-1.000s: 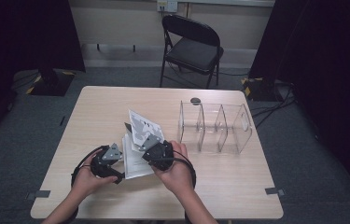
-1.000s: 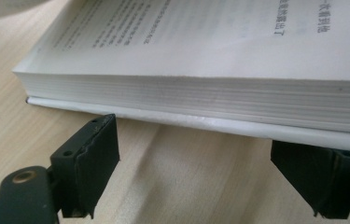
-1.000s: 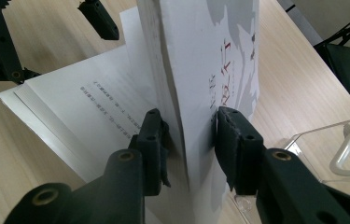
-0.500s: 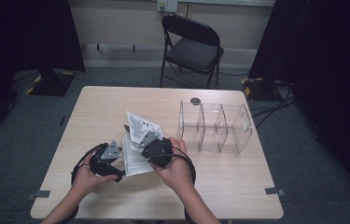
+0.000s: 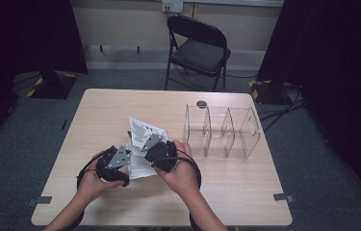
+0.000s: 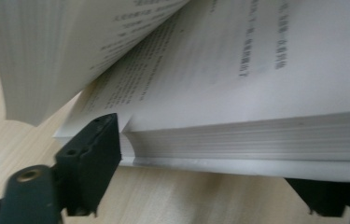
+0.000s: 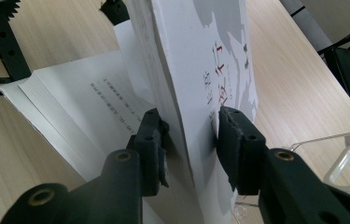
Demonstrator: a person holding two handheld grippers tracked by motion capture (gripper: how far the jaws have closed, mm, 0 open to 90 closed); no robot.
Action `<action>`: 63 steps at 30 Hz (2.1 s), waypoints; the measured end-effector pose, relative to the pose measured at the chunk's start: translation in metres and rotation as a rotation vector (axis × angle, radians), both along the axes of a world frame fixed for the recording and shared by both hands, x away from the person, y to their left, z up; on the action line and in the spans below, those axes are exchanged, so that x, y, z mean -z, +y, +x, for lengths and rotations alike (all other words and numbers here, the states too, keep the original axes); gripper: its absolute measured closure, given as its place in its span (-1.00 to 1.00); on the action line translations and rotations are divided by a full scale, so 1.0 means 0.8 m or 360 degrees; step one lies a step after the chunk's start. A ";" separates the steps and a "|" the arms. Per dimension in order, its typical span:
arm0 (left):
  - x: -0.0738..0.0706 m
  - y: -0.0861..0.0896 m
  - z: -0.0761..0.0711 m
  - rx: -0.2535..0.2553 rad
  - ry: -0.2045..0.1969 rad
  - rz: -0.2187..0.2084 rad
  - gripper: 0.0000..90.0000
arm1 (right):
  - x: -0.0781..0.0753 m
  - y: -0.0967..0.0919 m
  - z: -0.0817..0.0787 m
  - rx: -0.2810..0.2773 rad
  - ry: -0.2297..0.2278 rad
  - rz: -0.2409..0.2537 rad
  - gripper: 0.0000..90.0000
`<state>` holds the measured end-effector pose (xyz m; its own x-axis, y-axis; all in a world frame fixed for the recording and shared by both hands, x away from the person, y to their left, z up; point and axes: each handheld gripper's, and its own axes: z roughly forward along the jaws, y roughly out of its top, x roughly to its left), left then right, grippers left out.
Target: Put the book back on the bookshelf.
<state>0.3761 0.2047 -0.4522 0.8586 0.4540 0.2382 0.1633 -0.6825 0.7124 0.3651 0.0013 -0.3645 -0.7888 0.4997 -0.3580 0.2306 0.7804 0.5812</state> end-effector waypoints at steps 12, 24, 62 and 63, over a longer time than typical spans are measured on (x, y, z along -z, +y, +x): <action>-0.007 0.003 -0.009 0.0073 -0.0142 0.0132 -0.22 | 0.007 0.003 -0.004 -0.0056 0.0024 0.0028 0.26; -0.011 0.019 -0.007 -0.0024 -0.0108 0.0157 0.03 | 0.010 -0.021 -0.020 -0.0116 0.0107 0.0218 -0.26; -0.009 0.014 -0.006 0.0001 -0.0056 0.0200 0.18 | 0.074 -0.050 -0.020 0.0042 0.0149 0.0226 -0.69; -0.009 0.015 -0.006 -0.0005 -0.0045 0.0206 0.18 | 0.076 -0.052 -0.022 0.0064 0.0155 0.0239 -0.68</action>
